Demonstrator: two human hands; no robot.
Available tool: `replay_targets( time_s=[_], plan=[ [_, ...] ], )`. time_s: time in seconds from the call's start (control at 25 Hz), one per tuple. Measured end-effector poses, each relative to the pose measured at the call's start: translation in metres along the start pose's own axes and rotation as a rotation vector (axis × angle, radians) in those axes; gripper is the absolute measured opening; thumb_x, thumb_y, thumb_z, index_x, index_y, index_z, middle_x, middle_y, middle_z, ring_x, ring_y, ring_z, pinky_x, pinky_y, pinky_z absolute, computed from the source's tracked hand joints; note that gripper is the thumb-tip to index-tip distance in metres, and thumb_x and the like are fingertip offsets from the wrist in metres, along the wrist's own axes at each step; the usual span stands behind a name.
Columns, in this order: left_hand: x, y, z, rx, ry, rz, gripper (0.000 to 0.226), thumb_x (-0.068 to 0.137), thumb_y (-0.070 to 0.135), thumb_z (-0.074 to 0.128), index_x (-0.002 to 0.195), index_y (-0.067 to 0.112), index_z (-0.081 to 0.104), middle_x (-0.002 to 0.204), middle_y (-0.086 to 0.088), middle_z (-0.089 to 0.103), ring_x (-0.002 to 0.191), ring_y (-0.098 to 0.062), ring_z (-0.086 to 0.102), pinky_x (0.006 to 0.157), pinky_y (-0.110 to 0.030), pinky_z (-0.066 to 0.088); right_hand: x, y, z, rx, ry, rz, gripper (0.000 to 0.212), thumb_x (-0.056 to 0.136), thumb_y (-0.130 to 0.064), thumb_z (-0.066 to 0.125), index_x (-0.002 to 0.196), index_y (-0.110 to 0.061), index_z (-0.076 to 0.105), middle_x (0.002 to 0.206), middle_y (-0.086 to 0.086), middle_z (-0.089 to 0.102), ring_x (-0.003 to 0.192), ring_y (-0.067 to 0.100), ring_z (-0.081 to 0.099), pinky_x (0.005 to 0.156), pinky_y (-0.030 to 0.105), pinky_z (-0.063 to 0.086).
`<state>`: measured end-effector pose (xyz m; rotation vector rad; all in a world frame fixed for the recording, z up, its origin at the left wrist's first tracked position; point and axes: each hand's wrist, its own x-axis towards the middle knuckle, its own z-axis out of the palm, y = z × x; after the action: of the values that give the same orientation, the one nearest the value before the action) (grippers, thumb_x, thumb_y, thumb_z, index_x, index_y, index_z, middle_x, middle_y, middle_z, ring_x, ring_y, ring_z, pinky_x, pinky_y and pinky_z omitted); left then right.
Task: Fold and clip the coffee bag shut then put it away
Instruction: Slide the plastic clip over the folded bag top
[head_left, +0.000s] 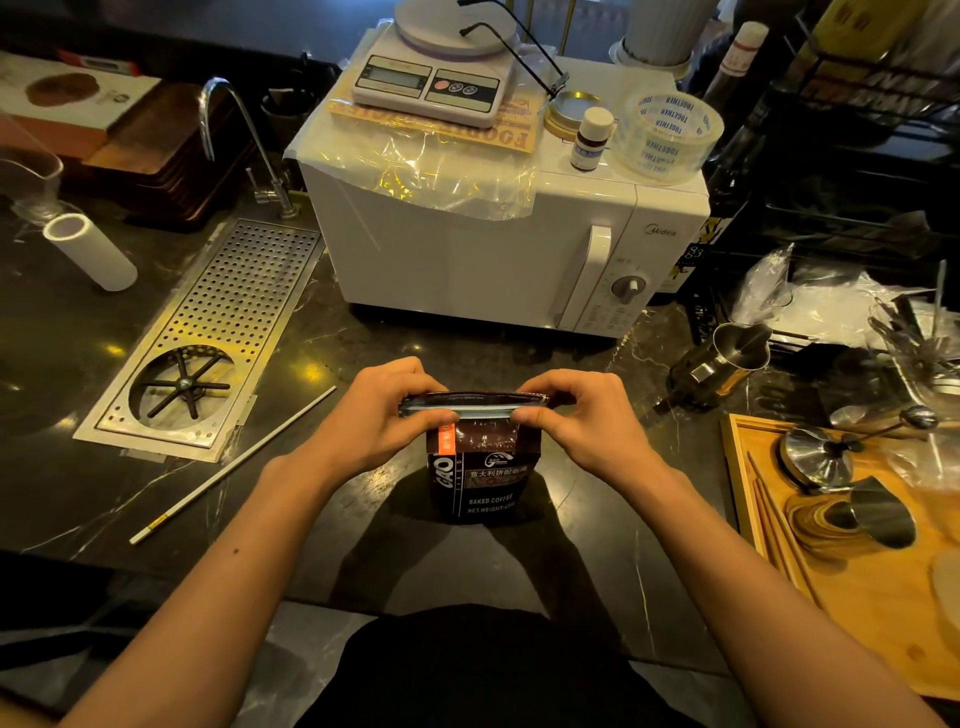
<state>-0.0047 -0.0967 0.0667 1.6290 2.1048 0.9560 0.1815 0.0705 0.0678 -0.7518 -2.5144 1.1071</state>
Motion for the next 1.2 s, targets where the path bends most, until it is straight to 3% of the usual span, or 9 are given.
replay_targets(
  time_s=[0.2, 0.44, 0.56, 0.72, 0.92, 1.2],
  plan=[
    [0.0, -0.002, -0.001, -0.024, 0.016, -0.016, 0.024, 0.082, 0.027, 0.074, 0.103, 0.013, 0.075, 0.083, 0.004, 0.062, 0.078, -0.004, 0.059, 0.066, -0.012, 0.044, -0.004, 0.005, -0.004, 0.004, -0.029, -0.029, 0.021, 0.086, -0.016, 0.072, 0.106, -0.02, 0.074, 0.092, -0.015, 0.07, 0.089, -0.001, 0.065, 0.079, 0.007, 0.048],
    [0.001, -0.001, -0.004, -0.002, -0.02, 0.013, 0.033, 0.083, 0.038, 0.07, 0.109, 0.018, 0.072, 0.094, 0.005, 0.067, 0.089, -0.005, 0.062, 0.075, -0.028, 0.055, -0.003, 0.0, -0.008, -0.014, -0.094, -0.081, 0.025, 0.089, -0.012, 0.068, 0.113, -0.018, 0.07, 0.103, -0.006, 0.07, 0.096, 0.003, 0.063, 0.081, 0.008, 0.048],
    [0.007, 0.006, -0.004, 0.034, -0.026, 0.042, 0.034, 0.085, 0.048, 0.063, 0.107, 0.024, 0.072, 0.098, 0.009, 0.067, 0.091, -0.005, 0.061, 0.076, -0.032, 0.055, -0.003, -0.005, -0.009, -0.017, -0.118, -0.142, 0.025, 0.089, -0.018, 0.068, 0.115, -0.019, 0.069, 0.109, -0.006, 0.067, 0.102, 0.003, 0.06, 0.085, 0.012, 0.047],
    [0.017, 0.015, 0.001, 0.042, 0.019, 0.094, 0.018, 0.088, 0.033, 0.066, 0.098, 0.021, 0.075, 0.091, 0.005, 0.069, 0.082, -0.009, 0.063, 0.069, -0.038, 0.056, 0.006, -0.018, 0.001, -0.041, -0.065, -0.217, 0.016, 0.089, -0.018, 0.068, 0.104, -0.015, 0.073, 0.095, -0.003, 0.066, 0.088, 0.006, 0.06, 0.077, 0.018, 0.047],
    [0.019, 0.017, 0.0, 0.046, 0.027, 0.126, 0.016, 0.086, 0.03, 0.07, 0.094, 0.017, 0.075, 0.086, 0.004, 0.069, 0.077, -0.007, 0.064, 0.067, -0.031, 0.056, 0.011, -0.02, 0.003, -0.127, -0.058, -0.263, 0.014, 0.09, -0.02, 0.066, 0.101, -0.015, 0.073, 0.092, -0.001, 0.065, 0.086, 0.013, 0.061, 0.074, 0.038, 0.054],
    [0.021, 0.02, 0.002, 0.042, 0.024, 0.134, 0.008, 0.085, 0.022, 0.073, 0.083, 0.014, 0.074, 0.075, 0.001, 0.066, 0.068, -0.011, 0.061, 0.062, -0.025, 0.048, 0.011, -0.018, 0.003, -0.116, -0.08, -0.275, 0.012, 0.091, -0.021, 0.066, 0.1, -0.016, 0.072, 0.091, -0.004, 0.063, 0.084, 0.01, 0.06, 0.073, 0.034, 0.054]
  ],
)
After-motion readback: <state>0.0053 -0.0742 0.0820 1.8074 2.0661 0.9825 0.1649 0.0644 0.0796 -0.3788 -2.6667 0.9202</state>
